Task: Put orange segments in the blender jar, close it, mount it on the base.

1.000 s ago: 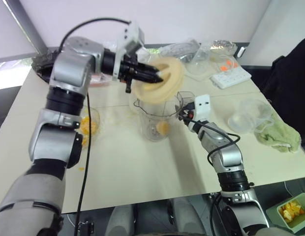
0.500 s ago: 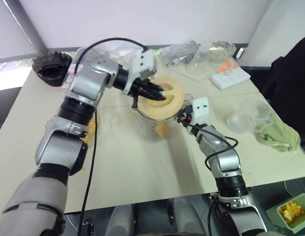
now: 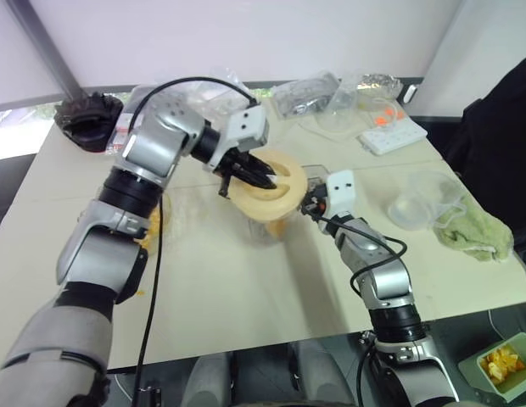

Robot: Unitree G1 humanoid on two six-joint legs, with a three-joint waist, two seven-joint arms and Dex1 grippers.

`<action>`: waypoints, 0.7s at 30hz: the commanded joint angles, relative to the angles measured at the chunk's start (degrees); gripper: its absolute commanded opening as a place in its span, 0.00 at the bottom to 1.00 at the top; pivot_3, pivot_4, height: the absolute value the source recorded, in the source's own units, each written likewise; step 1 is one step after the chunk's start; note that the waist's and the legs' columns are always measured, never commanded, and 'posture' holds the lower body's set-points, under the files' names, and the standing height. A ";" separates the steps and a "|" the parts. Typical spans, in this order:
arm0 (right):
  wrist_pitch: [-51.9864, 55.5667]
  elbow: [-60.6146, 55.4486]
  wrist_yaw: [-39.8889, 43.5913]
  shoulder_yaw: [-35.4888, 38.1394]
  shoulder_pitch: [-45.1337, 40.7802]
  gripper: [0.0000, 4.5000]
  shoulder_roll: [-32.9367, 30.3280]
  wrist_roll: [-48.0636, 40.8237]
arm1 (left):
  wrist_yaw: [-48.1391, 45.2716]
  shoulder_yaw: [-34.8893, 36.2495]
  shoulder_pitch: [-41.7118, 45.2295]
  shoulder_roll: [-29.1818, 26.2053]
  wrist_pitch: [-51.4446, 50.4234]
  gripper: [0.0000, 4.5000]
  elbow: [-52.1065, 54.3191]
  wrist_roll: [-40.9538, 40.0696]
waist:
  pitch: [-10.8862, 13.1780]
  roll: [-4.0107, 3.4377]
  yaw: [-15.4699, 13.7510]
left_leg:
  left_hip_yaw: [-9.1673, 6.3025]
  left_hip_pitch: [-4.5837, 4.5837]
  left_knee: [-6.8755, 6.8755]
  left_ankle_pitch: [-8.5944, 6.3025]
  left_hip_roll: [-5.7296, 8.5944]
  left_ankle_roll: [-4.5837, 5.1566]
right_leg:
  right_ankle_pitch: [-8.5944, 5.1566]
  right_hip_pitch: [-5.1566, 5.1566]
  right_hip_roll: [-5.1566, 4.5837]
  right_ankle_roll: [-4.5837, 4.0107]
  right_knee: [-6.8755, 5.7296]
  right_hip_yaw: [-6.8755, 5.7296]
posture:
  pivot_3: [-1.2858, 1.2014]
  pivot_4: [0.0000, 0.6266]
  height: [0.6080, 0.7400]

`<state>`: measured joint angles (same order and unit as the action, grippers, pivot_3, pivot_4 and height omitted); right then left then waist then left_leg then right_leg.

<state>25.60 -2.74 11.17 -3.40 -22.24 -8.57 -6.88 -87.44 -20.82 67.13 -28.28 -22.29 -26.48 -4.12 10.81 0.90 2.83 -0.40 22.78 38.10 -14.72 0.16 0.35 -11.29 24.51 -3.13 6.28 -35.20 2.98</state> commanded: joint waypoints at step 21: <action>-2.16 -2.81 -0.47 1.36 -0.22 0.22 -0.27 0.29 | 17.59 -4.93 -4.07 3.41 -29.88 0.06 -0.85 6.37 | -0.76 -0.28 -0.65 | -0.11 -0.40 -0.10 -0.01 -0.12 0.01 | -0.30 -0.46 0.20 -0.08 0.06 0.00 | 0.52 0.24 1.00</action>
<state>26.41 -1.32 9.81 -2.06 -21.55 -8.62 -6.67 -75.40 -21.17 67.69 -24.02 -46.46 -21.76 -2.43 10.05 0.62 2.17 -0.52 22.38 38.00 -14.73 0.04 0.36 -11.62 24.04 -2.93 6.17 -35.14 2.99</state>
